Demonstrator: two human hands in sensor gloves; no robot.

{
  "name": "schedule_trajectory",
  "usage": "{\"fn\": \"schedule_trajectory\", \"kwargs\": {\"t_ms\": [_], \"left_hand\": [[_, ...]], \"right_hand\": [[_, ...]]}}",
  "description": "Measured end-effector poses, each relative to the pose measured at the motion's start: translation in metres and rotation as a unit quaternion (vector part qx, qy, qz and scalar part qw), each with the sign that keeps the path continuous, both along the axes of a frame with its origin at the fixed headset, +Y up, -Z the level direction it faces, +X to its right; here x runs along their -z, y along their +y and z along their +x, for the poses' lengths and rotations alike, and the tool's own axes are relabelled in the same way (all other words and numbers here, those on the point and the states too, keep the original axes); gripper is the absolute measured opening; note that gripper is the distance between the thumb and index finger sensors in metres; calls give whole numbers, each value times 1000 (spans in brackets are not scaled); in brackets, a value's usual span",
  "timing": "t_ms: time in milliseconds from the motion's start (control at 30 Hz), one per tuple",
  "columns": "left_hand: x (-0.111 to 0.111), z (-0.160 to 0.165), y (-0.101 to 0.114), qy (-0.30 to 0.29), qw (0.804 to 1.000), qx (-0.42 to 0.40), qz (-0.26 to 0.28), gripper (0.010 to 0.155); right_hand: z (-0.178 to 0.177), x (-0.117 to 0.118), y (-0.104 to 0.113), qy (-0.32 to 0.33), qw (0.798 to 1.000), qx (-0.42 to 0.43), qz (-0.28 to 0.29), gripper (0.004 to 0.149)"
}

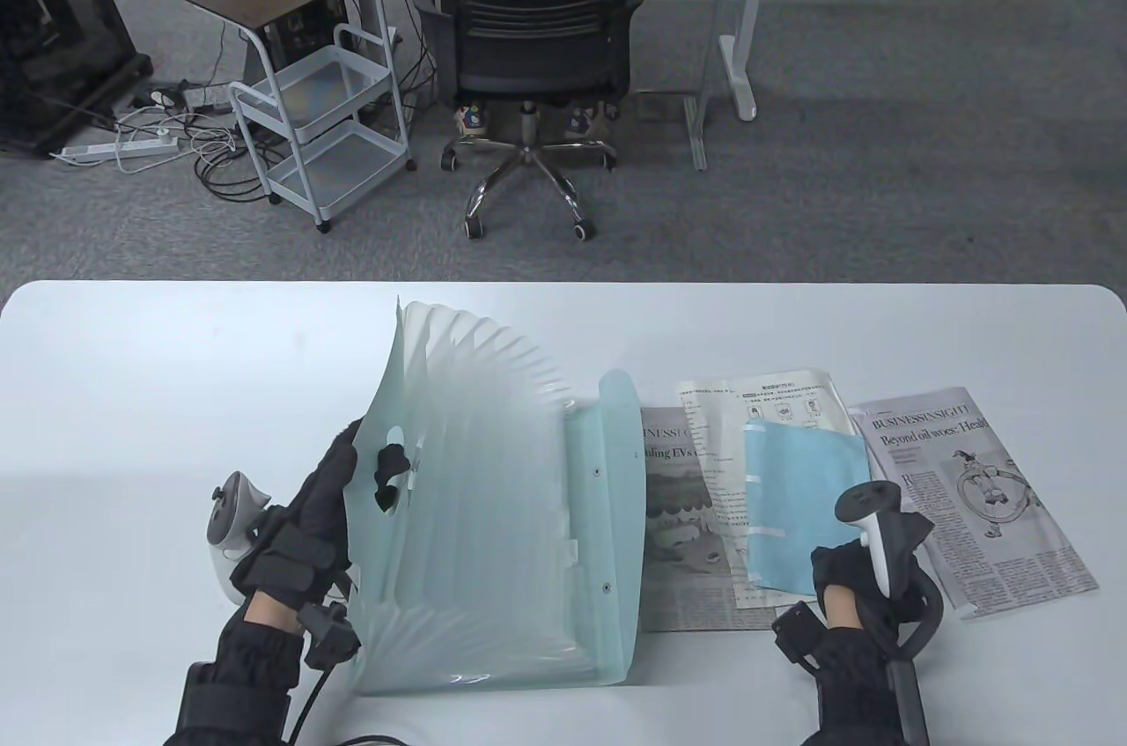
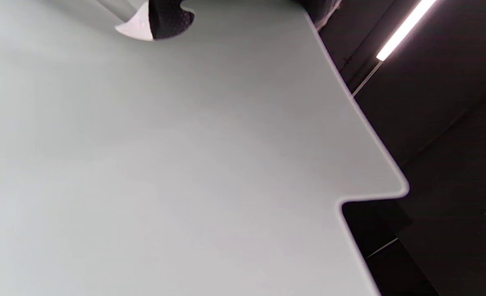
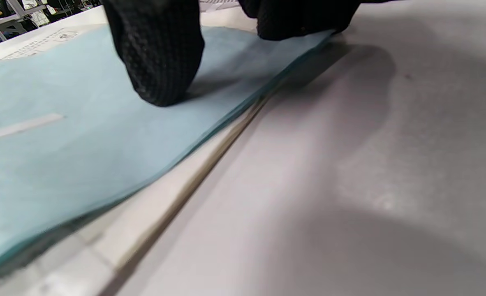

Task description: Sort materials into accordion folder compartments

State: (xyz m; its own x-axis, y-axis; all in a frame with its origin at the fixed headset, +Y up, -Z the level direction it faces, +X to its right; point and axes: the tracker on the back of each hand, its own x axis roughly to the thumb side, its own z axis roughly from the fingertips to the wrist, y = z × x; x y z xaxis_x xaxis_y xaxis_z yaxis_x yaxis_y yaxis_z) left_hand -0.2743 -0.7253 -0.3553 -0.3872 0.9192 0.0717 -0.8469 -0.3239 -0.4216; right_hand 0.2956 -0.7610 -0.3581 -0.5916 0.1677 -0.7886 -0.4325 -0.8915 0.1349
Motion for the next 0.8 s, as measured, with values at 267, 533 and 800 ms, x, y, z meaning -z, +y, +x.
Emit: {"fn": "schedule_trajectory", "kwargs": {"t_ms": [267,533,800], "left_hand": [[0,0,-1,0,1000,1,0,72],[0,1,-1,-1,1000,-1,-1,71],[0,2,-2,-3,1000,-1,-2,71]], "right_hand": [[3,5,0,-15,999,26,-32,86],[1,6,2,-13,998,7,-57,90],[13,5,1,-28,998,39,-48,92]]}}
